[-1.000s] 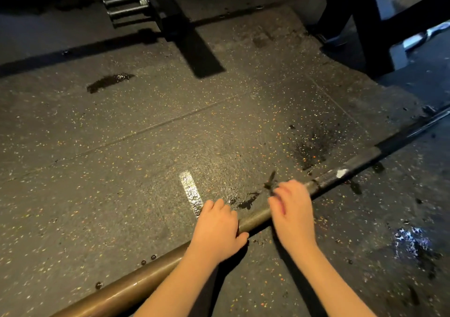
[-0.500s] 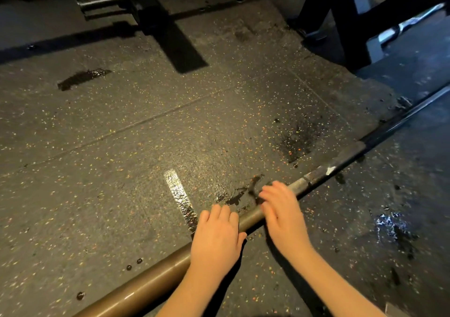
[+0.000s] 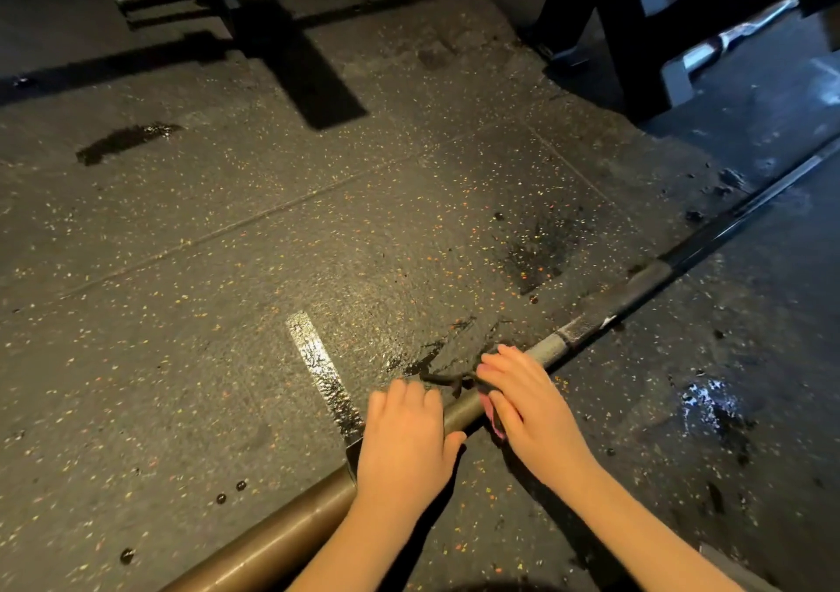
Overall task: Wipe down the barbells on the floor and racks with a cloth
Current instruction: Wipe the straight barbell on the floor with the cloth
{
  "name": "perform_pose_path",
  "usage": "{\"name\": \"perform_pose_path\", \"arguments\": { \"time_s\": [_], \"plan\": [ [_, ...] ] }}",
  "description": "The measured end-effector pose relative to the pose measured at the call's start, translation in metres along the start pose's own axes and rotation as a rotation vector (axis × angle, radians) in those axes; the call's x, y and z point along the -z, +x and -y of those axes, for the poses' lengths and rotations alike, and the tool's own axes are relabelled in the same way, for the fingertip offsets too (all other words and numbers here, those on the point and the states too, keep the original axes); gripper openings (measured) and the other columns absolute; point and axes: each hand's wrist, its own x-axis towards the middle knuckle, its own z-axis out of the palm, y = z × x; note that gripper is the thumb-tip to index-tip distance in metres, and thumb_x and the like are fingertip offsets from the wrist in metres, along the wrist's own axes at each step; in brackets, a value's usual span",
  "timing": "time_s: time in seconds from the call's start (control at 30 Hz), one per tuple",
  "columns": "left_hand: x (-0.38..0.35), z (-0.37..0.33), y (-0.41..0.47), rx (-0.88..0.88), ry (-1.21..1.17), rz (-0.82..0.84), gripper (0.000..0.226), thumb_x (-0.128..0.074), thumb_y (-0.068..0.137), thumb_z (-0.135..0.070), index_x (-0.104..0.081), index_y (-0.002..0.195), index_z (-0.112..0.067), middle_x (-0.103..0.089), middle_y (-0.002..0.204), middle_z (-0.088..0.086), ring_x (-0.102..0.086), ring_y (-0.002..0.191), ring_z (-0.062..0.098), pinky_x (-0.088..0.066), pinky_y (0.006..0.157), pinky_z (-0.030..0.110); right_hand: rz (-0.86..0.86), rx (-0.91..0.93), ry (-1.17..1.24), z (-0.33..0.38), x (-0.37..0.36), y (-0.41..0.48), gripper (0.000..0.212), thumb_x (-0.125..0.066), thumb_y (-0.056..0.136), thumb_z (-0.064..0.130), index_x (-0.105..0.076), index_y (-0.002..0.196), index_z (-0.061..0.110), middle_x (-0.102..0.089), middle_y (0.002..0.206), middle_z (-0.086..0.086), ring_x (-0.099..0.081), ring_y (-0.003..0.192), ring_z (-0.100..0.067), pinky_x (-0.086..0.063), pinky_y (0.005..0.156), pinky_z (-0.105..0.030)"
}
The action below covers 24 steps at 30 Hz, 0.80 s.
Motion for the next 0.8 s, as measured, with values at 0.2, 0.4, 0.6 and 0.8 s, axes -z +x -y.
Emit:
{"name": "perform_pose_path", "arguments": {
  "time_s": [0.2, 0.4, 0.6, 0.8],
  "plan": [
    [0.001, -0.012, -0.011, 0.027, -0.008, -0.045, 0.042, -0.083, 0.06, -0.047, -0.056, 0.072, -0.017, -0.05, 0.072, 0.002, -0.047, 0.07, 0.023, -0.025, 0.067, 0.038, -0.141, -0.264, -0.142, -0.046, 0.025, 0.036, 0.044, -0.033, 0.084, 0.023, -0.071, 0.09, 0.0, -0.069, 0.106, -0.015, -0.056, 0.118, -0.038, -0.027, 0.107, -0.04],
    [-0.001, -0.019, -0.017, 0.025, -0.001, -0.048, 0.042, -0.084, 0.059, -0.042, -0.054, 0.074, -0.017, -0.048, 0.073, 0.003, -0.044, 0.072, 0.024, -0.025, 0.065, 0.04, -0.06, -0.026, 0.011, 0.015, -0.007, 0.0, 0.026, -0.045, 0.089, 0.016, -0.069, 0.093, 0.006, -0.065, 0.101, -0.002, -0.052, 0.107, -0.017, -0.027, 0.109, -0.023],
    [0.001, -0.019, -0.018, 0.012, 0.021, -0.042, 0.04, -0.08, 0.066, -0.044, -0.052, 0.074, -0.017, -0.045, 0.073, 0.003, -0.042, 0.071, 0.024, -0.025, 0.065, 0.039, -0.064, -0.147, -0.213, -0.04, 0.033, 0.037, 0.025, -0.042, 0.079, 0.016, -0.036, 0.056, 0.026, -0.034, 0.063, 0.011, -0.043, 0.067, -0.019, -0.032, 0.071, -0.033],
    [0.001, -0.013, -0.011, -0.008, -0.01, 0.004, 0.043, -0.083, 0.059, -0.046, -0.055, 0.074, -0.016, -0.05, 0.073, 0.004, -0.047, 0.071, 0.025, -0.027, 0.067, 0.04, -0.033, -0.033, -0.027, 0.013, -0.007, 0.006, 0.019, -0.046, 0.092, 0.019, -0.063, 0.086, 0.01, -0.058, 0.09, 0.002, -0.051, 0.093, -0.015, -0.038, 0.093, -0.028]
  ]
}}
